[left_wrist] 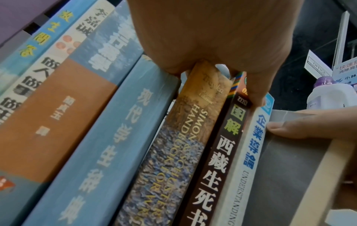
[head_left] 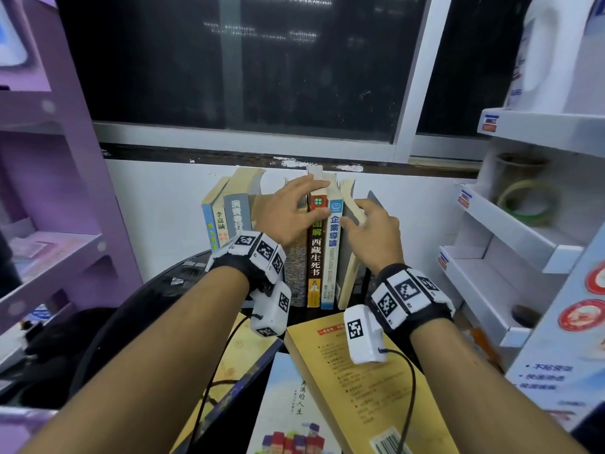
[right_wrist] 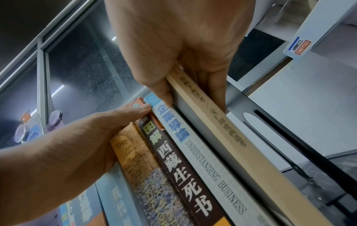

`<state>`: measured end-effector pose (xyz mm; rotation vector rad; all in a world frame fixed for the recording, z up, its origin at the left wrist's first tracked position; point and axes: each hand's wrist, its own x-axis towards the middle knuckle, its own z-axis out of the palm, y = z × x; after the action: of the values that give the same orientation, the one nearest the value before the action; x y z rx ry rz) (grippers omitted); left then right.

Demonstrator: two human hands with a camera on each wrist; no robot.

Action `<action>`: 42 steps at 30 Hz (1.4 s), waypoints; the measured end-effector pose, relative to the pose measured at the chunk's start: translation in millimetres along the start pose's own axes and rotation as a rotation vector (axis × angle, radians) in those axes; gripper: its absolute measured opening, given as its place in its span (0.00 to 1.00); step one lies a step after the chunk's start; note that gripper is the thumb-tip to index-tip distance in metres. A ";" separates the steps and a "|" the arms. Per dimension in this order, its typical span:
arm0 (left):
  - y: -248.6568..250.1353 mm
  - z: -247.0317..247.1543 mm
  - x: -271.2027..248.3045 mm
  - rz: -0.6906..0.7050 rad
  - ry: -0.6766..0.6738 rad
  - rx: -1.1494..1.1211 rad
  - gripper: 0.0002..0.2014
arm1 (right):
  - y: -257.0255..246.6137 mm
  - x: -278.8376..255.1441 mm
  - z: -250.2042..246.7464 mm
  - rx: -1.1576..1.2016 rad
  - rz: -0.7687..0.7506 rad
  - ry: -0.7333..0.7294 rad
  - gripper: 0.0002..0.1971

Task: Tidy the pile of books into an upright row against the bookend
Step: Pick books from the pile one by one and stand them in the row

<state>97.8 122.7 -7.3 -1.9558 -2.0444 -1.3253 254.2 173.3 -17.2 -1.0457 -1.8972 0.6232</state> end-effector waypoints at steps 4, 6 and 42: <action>0.2 0.5 -0.2 -0.004 0.006 0.018 0.25 | 4.3 -0.2 0.8 0.004 -0.002 -0.047 0.14; -0.8 0.3 0.2 -0.006 0.004 0.018 0.25 | 5.1 -0.4 0.6 0.000 -0.003 -0.071 0.15; -2.4 1.8 -0.7 -0.014 0.011 -0.031 0.25 | 31.0 6.7 3.9 0.032 0.064 -0.399 0.50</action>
<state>96.9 123.6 -10.2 -1.9457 -2.0480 -1.3762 262.0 195.2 -39.0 -1.0200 -2.1903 0.9532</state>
